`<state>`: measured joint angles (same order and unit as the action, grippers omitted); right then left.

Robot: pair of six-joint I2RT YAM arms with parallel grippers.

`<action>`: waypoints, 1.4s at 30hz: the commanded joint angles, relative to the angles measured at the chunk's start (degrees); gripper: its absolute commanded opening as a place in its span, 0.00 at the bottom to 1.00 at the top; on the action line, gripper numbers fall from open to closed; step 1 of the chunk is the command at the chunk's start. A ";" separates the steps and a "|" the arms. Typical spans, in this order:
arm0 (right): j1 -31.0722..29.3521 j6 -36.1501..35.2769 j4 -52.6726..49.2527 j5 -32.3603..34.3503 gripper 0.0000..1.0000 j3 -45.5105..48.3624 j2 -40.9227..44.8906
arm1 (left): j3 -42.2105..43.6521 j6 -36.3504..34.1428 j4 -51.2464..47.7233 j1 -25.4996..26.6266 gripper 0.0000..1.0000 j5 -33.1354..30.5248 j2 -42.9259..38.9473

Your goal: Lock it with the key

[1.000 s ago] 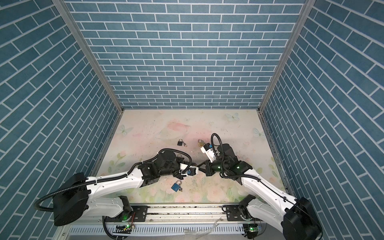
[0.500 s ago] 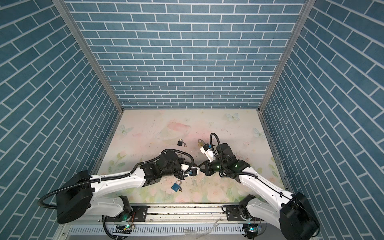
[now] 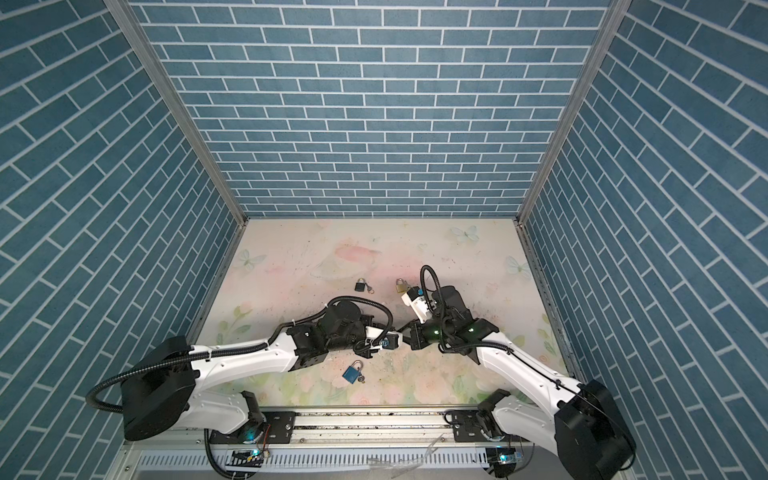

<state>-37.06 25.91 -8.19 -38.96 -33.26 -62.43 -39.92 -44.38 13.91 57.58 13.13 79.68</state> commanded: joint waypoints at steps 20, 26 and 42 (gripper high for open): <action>0.71 -5.29 -10.49 4.88 0.51 -9.88 19.93 | 7.40 16.42 20.93 1.14 0.00 -7.69 -9.01; 0.74 -4.73 -1.89 8.90 0.52 -4.32 26.37 | 6.44 34.97 26.25 0.70 0.00 -16.70 -9.36; -5.51 -4.22 16.27 22.51 0.44 6.01 19.36 | 7.50 124.96 25.20 -5.46 0.00 -23.24 -4.43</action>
<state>-40.80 22.57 2.02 -21.30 -27.66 -41.01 -33.34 61.93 38.59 53.28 -9.41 74.32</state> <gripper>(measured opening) 0.438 0.228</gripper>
